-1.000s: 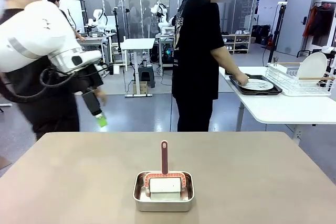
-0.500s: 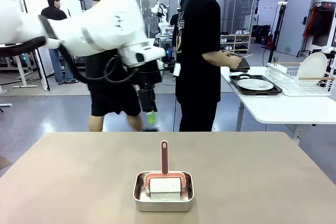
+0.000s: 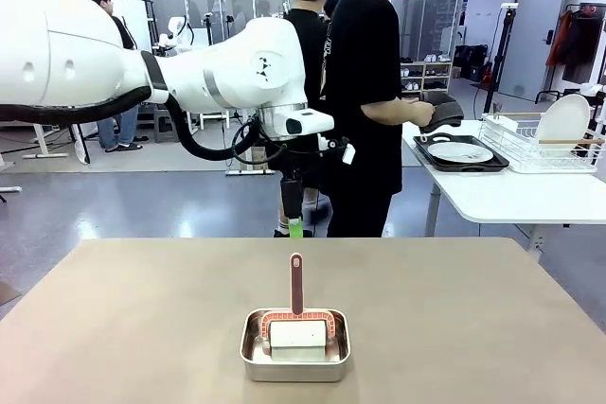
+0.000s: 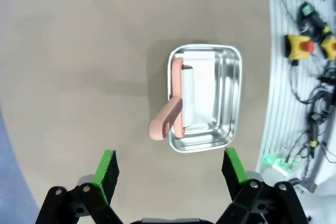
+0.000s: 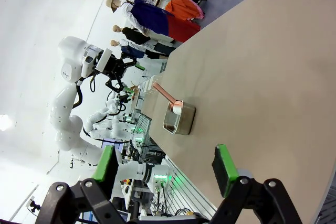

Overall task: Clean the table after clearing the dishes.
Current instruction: When the right (or left) Handle tray is removed, use the right hand (or left hand) to clean the right (or left) side of the table with the Lint Roller.

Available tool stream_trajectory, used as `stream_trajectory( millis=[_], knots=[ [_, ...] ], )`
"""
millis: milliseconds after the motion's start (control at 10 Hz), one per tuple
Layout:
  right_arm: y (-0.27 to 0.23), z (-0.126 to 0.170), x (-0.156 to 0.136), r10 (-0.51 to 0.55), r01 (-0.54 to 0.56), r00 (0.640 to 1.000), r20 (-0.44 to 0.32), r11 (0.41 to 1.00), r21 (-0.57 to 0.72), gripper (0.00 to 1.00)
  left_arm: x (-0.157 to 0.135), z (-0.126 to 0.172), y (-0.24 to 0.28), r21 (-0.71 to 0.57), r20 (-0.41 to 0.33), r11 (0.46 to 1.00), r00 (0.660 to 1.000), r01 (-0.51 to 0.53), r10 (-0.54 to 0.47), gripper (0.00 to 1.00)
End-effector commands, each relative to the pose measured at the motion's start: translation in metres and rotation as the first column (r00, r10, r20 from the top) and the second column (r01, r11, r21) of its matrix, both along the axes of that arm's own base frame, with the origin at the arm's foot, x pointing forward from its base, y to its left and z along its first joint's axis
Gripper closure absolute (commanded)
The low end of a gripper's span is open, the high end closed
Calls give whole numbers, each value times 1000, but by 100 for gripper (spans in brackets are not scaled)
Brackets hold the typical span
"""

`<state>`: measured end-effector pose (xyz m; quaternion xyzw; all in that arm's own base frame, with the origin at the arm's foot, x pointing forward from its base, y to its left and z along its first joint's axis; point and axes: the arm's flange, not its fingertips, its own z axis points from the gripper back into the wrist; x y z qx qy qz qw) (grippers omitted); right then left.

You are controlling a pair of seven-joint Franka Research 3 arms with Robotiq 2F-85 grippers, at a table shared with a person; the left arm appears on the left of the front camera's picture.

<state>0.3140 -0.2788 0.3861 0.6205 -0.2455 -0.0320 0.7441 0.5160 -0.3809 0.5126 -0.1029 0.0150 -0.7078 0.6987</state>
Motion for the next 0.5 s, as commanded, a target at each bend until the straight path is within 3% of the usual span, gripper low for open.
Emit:
stream_trajectory(
  millis=[0,400],
  knots=[
    [3,3,-4,-5,5,1000,9,1000,6,7,3,-1,-8,91,-18,996,1000,9,-7,0],
    [3,3,-4,-5,5,1000,9,1000,6,7,-2,-40,-15,139,-73,989,997,46,-36,0]
  ],
)
